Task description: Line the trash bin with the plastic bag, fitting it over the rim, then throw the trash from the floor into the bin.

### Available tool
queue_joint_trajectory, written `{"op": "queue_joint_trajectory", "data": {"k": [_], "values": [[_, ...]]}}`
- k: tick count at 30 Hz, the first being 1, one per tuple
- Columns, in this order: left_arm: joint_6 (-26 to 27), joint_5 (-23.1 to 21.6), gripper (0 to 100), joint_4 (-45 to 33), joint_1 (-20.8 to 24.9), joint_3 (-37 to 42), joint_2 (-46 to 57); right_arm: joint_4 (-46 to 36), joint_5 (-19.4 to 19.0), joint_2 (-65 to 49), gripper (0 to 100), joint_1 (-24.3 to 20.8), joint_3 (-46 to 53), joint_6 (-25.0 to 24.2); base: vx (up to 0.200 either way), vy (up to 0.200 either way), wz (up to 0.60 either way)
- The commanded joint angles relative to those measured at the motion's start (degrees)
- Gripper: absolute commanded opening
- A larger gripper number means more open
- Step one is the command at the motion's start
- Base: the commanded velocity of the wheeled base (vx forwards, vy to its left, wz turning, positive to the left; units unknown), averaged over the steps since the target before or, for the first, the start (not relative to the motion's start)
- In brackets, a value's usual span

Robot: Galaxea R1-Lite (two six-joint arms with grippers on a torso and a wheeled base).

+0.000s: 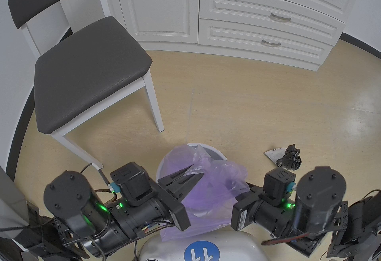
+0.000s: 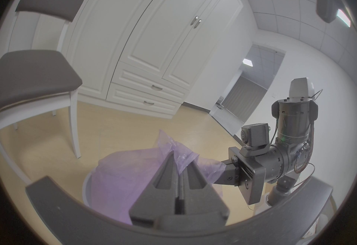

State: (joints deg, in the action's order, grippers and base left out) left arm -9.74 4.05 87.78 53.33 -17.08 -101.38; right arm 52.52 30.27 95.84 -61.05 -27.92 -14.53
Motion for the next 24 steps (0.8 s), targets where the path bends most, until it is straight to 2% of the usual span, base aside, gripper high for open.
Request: {"op": "queue_joint_trajectory", "data": {"k": [1,5,12,16,18,19,20,24], "values": [[-1.8,-0.2,0,0.0,-2.6,-1.6,-5.9,0.1,-2.8,5.4,0,5.2,-1.5,-2.7,0.0,0.0,0.0],[-1.9,-0.1,0,0.1,-3.4,-2.3,-9.8,0.1,-6.5,9.2,0,9.2,-3.0,-4.5,0.0,0.0,0.0],[-5.6,-0.2,0,0.1,-4.8,-5.3,-16.6,0.7,-9.4,16.6,0,12.5,-5.9,-7.5,0.0,0.0,0.0],[-8.2,-0.2,0,0.2,-8.6,-9.9,-22.5,7.7,-10.1,22.9,0,13.3,-6.7,-9.7,0.0,0.0,0.0],[-10.0,-0.3,0,0.2,-10.1,-11.7,-24.4,12.6,-10.2,25.9,0,13.8,-6.7,-9.6,0.0,0.0,0.0],[-10.0,-0.3,0,0.2,-10.1,-11.7,-24.4,12.6,-10.2,25.9,0,13.8,-6.7,-9.6,0.0,0.0,0.0],[-12.3,-0.4,0,0.1,-11.1,-13.0,-25.6,16.7,-10.8,29.0,0,14.7,-6.8,-9.0,0.0,0.0,0.0],[-13.6,-0.4,0,0.1,-11.3,-13.5,-26.9,17.7,-11.1,32.0,0,16.1,-7.8,-8.8,0.0,0.0,0.0]]}}
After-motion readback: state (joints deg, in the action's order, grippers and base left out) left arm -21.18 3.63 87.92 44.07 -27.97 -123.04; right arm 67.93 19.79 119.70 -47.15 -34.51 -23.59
